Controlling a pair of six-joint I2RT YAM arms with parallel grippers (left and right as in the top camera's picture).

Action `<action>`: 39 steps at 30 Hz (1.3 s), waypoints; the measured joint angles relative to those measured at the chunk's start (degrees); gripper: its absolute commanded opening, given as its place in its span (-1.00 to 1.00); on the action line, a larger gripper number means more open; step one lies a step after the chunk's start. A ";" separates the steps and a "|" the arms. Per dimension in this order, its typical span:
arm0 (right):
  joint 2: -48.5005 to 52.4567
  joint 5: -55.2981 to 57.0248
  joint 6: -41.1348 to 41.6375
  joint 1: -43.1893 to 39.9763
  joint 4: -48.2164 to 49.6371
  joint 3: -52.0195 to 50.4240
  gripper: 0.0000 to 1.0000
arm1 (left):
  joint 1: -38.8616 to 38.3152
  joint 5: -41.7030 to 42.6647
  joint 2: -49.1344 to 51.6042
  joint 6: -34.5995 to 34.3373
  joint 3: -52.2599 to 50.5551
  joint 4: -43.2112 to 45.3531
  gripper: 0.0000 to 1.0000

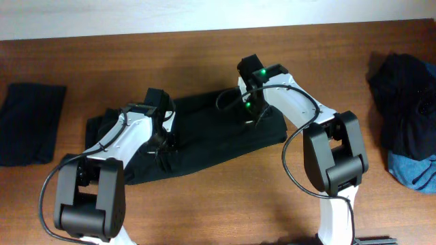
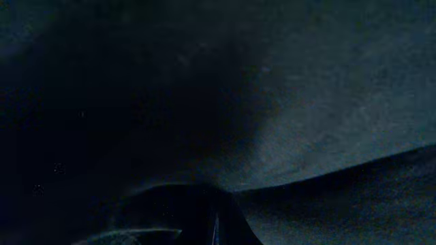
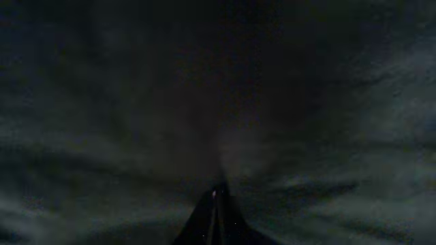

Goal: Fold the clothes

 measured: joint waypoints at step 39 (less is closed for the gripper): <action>0.04 0.83 -7.50 -17.79 -13.20 14.86 -0.73 | 8.57 -7.96 -0.24 -0.76 28.20 -22.18 -0.50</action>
